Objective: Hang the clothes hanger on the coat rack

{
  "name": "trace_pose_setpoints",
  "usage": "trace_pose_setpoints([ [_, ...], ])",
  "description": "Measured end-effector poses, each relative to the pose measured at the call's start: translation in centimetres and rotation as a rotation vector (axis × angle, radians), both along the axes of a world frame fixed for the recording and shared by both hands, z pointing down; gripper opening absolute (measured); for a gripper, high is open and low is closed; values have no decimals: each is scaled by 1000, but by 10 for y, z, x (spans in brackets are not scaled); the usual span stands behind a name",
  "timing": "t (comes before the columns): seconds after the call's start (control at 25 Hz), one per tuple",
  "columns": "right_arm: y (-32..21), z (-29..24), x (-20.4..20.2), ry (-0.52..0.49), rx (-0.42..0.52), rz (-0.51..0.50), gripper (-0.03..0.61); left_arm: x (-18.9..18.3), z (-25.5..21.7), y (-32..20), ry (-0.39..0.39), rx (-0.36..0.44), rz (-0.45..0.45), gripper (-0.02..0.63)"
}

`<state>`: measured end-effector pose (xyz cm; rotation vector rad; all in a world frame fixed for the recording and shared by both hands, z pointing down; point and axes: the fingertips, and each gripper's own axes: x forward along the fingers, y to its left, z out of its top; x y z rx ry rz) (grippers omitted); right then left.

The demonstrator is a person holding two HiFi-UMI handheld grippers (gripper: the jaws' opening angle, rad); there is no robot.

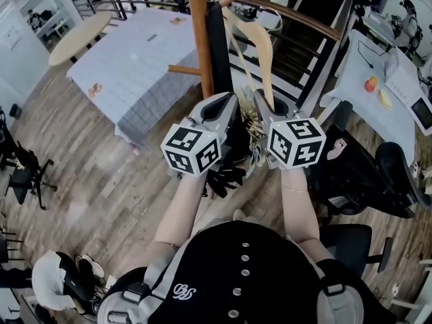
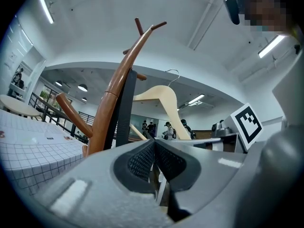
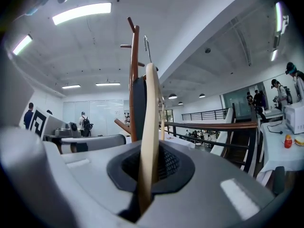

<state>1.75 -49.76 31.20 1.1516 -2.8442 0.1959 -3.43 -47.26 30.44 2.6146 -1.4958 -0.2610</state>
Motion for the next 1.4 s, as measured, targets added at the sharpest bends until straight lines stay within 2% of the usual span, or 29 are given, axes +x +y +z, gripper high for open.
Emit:
trace_pose_setpoints([
  [0.6, -31, -25, -25, 28, 41, -57, -3, -13, -32, -20, 0, 89, -35, -2],
  [1.4, -55, -12, -55, 105, 21, -98, -3, -29, -20, -38, 3, 52, -63, -2],
])
